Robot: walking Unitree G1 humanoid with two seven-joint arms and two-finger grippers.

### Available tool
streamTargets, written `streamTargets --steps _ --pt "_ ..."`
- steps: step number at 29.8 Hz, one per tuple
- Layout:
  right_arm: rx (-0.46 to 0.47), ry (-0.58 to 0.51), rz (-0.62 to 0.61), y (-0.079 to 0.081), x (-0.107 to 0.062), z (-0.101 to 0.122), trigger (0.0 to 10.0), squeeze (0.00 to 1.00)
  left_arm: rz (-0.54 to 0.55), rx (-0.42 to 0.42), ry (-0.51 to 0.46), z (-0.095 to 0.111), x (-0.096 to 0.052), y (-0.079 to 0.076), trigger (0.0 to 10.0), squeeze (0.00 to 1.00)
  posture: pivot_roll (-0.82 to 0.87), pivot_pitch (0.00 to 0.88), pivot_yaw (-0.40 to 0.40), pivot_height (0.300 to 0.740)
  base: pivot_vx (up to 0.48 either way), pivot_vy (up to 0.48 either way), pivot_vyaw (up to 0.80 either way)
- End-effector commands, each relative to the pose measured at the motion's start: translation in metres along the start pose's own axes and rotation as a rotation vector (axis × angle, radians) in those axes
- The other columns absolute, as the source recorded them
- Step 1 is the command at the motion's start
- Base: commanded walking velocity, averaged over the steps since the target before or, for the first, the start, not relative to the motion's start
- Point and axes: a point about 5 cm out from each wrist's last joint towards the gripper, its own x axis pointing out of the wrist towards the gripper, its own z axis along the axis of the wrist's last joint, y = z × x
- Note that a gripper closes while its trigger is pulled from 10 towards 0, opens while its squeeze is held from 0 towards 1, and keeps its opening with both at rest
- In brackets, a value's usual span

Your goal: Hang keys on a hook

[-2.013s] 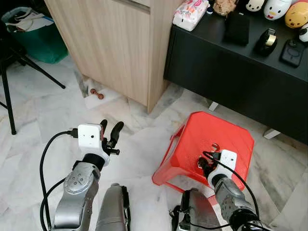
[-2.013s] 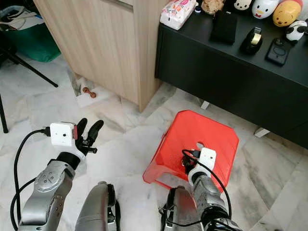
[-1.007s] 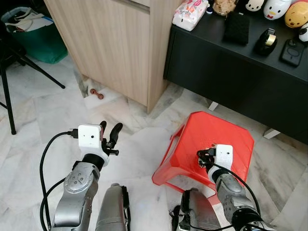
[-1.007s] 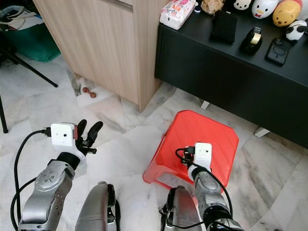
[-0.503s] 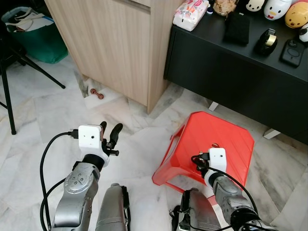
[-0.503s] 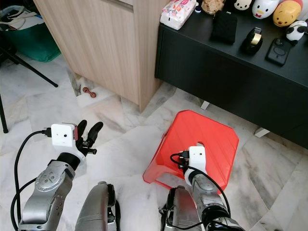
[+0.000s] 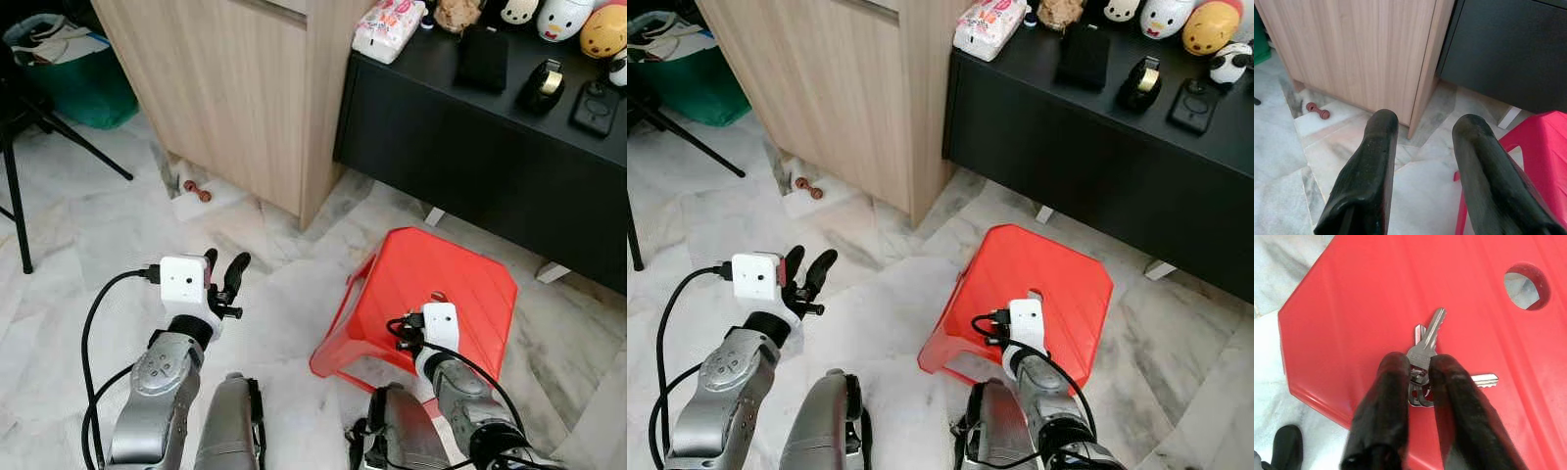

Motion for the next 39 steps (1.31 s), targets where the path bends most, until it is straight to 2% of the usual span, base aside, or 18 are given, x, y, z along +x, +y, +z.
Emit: streamTargets --steps 1,5,6,19,20,21,22,36,39 --pt "0.0 0.092 -0.013 -0.0028 -0.0047 -0.022 10.0 0.0 -0.003 0.002 0.018 -0.0041 -0.0037 -0.0012 10.0 0.0 0.16 0.316 -0.092 0.635 0.0 0.0 0.0" --pt "0.007 0.092 -0.014 -0.0028 -0.0046 -0.022 10.0 0.0 -0.005 0.002 0.019 -0.0044 -0.0035 -0.0015 10.0 0.0 0.16 0.315 -0.092 0.635 0.0 0.0 0.0" --pt "0.016 0.082 -0.006 -0.0019 -0.0044 -0.0209 10.0 1.0 -0.005 0.003 0.019 -0.0044 -0.0033 -0.0015 10.0 0.0 0.16 0.315 -0.092 0.635 0.0 0.0 0.0" --pt "0.044 0.049 -0.004 0.0004 -0.0032 -0.0155 10.0 1.0 -0.007 0.004 0.016 -0.004 -0.0024 -0.0017 10.0 0.0 0.16 0.315 -0.092 0.635 0.0 0.0 0.0" --pt "0.045 0.053 -0.017 -0.0007 -0.0032 -0.0157 10.0 0.12 -0.007 0.004 0.016 -0.004 -0.0024 -0.0019 10.0 0.0 0.16 0.316 -0.093 0.635 0.0 0.0 0.0" --pt "0.045 0.053 -0.017 -0.0007 -0.0032 -0.0157 10.0 0.12 -0.007 0.004 0.016 -0.004 -0.0024 -0.0019 10.0 0.0 0.16 0.316 -0.093 0.635 0.0 0.0 0.0" --pt "0.051 0.06 -0.034 -0.0023 -0.0033 -0.0163 10.0 0.0 -0.008 0.004 0.016 -0.004 -0.0027 -0.0021 10.0 0.0 0.16 0.317 -0.093 0.635 0.0 0.0 0.0" --pt "0.073 0.055 -0.035 -0.0009 -0.0035 -0.0172 10.0 0.0 -0.009 0.002 0.019 -0.0046 -0.004 -0.0034 10.0 0.0 0.16 0.322 -0.093 0.635 0.0 0.0 0.0" --pt "0.065 0.091 -0.016 0.0029 -0.0036 -0.022 10.0 0.0 -0.009 0.002 0.02 -0.0048 -0.0041 -0.0032 10.0 0.0 0.16 0.32 -0.093 0.635 0.0 0.0 0.0"
